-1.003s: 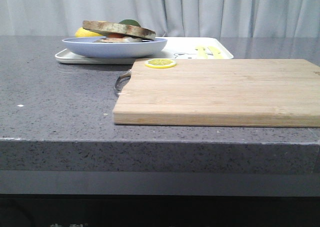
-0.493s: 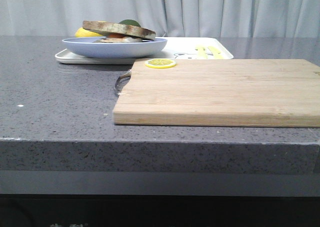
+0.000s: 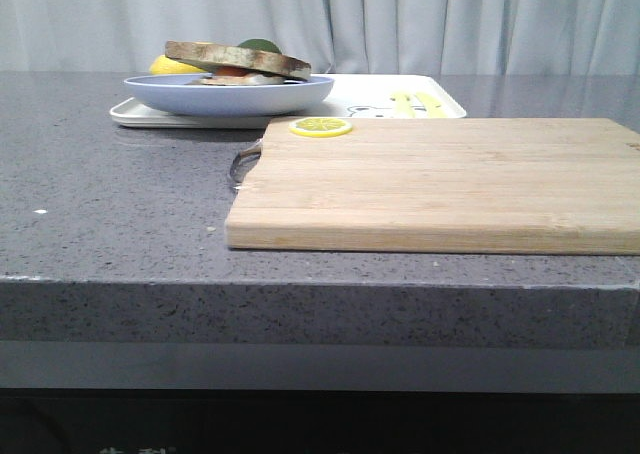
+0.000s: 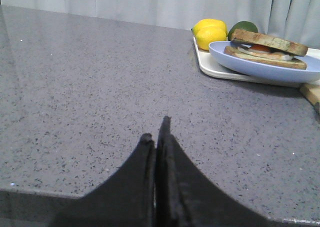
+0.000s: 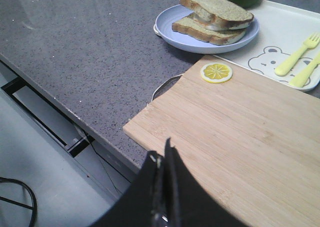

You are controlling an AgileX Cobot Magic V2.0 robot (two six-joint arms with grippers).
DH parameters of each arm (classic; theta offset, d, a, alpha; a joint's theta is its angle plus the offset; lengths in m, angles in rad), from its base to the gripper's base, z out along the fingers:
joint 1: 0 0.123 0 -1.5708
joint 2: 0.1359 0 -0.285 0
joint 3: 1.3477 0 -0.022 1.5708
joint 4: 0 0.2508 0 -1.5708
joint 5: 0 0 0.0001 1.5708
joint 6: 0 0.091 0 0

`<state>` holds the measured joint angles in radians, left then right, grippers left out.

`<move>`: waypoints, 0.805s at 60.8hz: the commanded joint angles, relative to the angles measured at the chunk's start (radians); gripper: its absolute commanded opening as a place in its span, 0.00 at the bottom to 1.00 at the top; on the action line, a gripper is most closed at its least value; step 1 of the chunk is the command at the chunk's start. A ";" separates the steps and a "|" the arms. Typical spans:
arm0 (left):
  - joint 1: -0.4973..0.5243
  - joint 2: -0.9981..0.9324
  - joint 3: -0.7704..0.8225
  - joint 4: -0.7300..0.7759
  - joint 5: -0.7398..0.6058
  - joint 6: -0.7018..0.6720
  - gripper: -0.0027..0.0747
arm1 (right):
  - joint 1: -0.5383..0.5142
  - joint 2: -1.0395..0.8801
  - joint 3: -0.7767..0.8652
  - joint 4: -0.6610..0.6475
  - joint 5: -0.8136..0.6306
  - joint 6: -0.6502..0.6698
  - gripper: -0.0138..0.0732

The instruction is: Place bread and move sandwich to tray

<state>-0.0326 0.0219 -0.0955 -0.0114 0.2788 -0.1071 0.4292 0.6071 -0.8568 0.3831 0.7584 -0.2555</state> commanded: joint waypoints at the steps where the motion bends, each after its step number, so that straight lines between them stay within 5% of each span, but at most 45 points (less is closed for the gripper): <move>1: 0.003 -0.014 0.008 0.002 -0.139 -0.016 0.01 | -0.005 0.001 -0.026 0.022 -0.062 -0.014 0.08; 14: 0.001 -0.050 0.101 0.002 -0.294 -0.016 0.01 | -0.005 0.001 -0.026 0.022 -0.062 -0.014 0.08; 49: -0.043 -0.050 0.101 0.002 -0.315 -0.016 0.01 | -0.005 0.001 -0.026 0.022 -0.060 -0.014 0.08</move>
<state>-0.0480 -0.0044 0.0033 -0.0094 0.0499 -0.1133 0.4292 0.6071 -0.8568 0.3831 0.7639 -0.2555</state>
